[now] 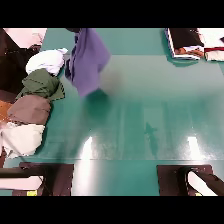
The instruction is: Fold the shirts.
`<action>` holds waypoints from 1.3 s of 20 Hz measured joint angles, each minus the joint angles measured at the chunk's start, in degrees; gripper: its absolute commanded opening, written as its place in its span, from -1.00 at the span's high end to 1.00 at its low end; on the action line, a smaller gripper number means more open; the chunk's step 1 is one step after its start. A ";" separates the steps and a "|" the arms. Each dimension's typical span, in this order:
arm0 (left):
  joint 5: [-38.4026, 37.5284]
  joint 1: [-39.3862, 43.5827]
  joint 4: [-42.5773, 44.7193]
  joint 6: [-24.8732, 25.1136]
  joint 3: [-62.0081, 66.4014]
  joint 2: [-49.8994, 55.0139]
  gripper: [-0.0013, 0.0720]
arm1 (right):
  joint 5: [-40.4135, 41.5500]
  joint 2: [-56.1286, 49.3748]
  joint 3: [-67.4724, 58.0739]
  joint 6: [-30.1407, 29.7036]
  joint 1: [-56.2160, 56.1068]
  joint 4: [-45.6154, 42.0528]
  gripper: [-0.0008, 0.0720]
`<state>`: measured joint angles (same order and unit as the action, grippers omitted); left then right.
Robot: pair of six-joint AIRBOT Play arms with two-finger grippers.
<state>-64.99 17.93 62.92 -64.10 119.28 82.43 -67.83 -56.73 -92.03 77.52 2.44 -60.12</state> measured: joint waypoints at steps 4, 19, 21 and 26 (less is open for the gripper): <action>-3.82 6.32 -0.31 1.84 -4.96 -6.38 0.90 | -0.42 0.02 -5.42 0.00 0.33 0.04 0.94; -6.16 9.84 12.39 -10.88 -36.89 -3.04 -0.73 | -7.52 0.02 -8.57 0.00 0.37 0.11 0.94; -3.34 9.88 9.55 -11.19 -44.44 -2.95 -0.47 | -7.76 0.02 -8.57 0.00 0.37 0.11 0.94; 5.51 9.90 -2.58 -7.98 -57.22 -2.93 -0.47 | -7.80 0.02 -8.57 0.02 0.37 0.11 0.94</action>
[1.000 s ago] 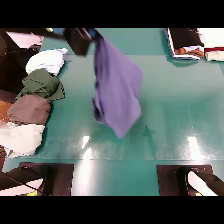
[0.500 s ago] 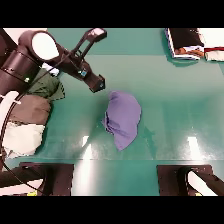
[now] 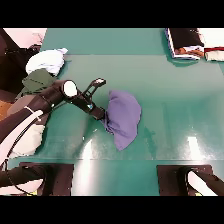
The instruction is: Fold the shirts.
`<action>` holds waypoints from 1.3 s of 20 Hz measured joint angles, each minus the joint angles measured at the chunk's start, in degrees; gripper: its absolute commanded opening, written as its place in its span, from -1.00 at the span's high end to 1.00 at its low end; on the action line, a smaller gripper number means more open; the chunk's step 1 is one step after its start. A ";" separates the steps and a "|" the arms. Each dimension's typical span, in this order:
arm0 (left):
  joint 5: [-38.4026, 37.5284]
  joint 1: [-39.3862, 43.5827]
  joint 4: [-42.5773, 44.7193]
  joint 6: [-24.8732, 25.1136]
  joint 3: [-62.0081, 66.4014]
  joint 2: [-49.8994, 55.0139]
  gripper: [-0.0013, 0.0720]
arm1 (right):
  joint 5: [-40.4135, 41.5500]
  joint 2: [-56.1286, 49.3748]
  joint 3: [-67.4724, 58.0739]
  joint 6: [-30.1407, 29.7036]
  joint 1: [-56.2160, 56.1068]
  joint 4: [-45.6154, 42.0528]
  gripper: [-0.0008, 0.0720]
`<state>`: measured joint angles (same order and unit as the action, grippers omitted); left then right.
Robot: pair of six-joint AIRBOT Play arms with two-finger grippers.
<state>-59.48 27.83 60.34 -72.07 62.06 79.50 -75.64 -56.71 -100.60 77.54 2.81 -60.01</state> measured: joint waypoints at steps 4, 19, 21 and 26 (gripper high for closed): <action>1.95 0.00 -9.77 4.98 -2.69 -0.02 -0.47 | -0.15 0.00 0.00 0.00 0.00 0.00 0.94; -0.04 0.00 2.23 -1.09 4.81 -3.39 0.90 | -8.13 -0.15 21.66 1.64 -5.31 0.33 -0.54; -0.83 0.00 3.80 -1.68 6.19 -4.42 0.90 | -2.38 -0.90 33.94 1.92 -10.80 2.21 -0.54; -3.26 0.02 5.51 -2.67 7.37 -5.33 0.90 | 14.43 -9.09 52.13 -0.92 -24.00 11.15 -0.54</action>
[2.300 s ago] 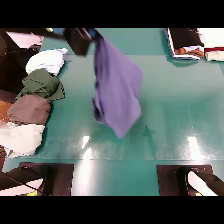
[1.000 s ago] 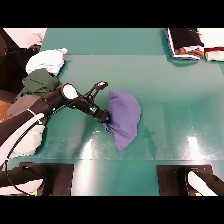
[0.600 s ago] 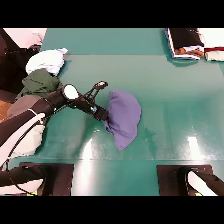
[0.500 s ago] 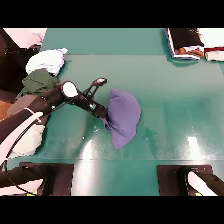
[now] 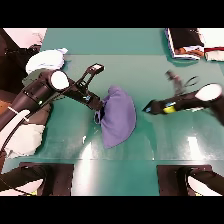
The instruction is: Fold the shirts.
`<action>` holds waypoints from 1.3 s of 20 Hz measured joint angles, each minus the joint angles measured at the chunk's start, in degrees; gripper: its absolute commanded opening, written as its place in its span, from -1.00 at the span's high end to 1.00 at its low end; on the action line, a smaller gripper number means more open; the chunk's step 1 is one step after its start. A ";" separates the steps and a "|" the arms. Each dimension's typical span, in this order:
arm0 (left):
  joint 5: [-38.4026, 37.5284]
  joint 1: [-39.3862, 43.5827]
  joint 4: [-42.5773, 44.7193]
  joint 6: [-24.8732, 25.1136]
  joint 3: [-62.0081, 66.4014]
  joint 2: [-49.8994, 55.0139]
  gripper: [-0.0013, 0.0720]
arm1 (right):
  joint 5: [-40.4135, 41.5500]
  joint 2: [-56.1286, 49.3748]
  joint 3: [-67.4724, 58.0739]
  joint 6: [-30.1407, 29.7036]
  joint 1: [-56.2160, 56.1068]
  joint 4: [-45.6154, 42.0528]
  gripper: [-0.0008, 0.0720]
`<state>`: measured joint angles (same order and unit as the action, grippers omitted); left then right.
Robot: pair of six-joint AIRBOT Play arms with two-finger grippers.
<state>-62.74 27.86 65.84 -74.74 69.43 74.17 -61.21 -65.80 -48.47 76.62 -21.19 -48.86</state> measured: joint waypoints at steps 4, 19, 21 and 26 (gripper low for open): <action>-0.90 0.00 0.37 -0.22 0.22 -0.20 0.90 | 5.84 -9.07 1.49 -3.45 -6.01 5.20 -0.42; -3.63 0.02 21.46 -4.09 17.68 -10.69 0.90 | -4.57 1.79 -21.59 4.33 5.68 -20.24 0.95; -3.72 0.02 23.54 -4.24 22.10 -13.03 0.90 | -5.99 6.58 -26.73 4.79 9.22 -21.66 0.95; -3.93 0.02 25.49 0.04 30.42 -16.33 0.90 | -7.63 14.40 -37.59 4.57 14.38 -23.43 0.95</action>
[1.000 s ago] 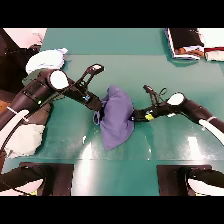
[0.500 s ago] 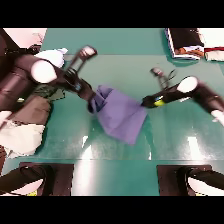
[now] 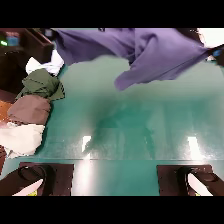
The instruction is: Fold the shirts.
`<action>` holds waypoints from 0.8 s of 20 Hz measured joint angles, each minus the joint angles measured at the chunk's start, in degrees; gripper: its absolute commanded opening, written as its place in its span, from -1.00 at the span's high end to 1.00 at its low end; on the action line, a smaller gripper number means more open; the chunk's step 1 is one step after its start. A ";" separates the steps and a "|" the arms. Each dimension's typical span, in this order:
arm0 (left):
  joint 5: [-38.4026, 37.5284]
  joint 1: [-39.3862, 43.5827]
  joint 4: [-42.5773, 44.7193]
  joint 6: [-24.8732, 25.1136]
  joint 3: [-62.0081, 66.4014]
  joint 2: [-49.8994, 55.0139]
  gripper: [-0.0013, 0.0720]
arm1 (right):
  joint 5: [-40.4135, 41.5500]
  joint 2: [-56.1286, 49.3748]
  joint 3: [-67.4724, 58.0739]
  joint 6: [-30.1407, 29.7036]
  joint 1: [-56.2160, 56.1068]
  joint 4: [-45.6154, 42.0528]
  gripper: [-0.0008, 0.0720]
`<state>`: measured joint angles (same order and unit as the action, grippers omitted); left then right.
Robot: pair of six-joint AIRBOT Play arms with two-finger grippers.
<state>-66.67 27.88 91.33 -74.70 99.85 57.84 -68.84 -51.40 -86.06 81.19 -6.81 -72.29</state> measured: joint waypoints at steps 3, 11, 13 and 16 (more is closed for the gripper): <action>-0.02 0.00 1.64 3.56 3.13 -0.57 0.90 | -1.38 1.62 -4.37 -0.50 1.14 -0.74 0.95; -0.52 -0.33 12.11 6.47 8.22 -1.09 0.90 | -8.52 -3.48 -15.63 -1.55 1.95 -5.35 0.95; -0.96 0.02 9.07 5.14 6.51 -0.87 0.90 | -11.10 -5.97 -15.54 -1.64 0.48 -2.86 0.95; -2.01 -0.15 9.46 3.67 -1.27 -0.83 0.90 | -12.90 -8.59 -9.20 -1.70 -3.19 -3.76 0.95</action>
<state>-68.69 27.73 100.79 -71.02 98.59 57.01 -81.73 -59.99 -95.26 79.48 -10.00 -76.05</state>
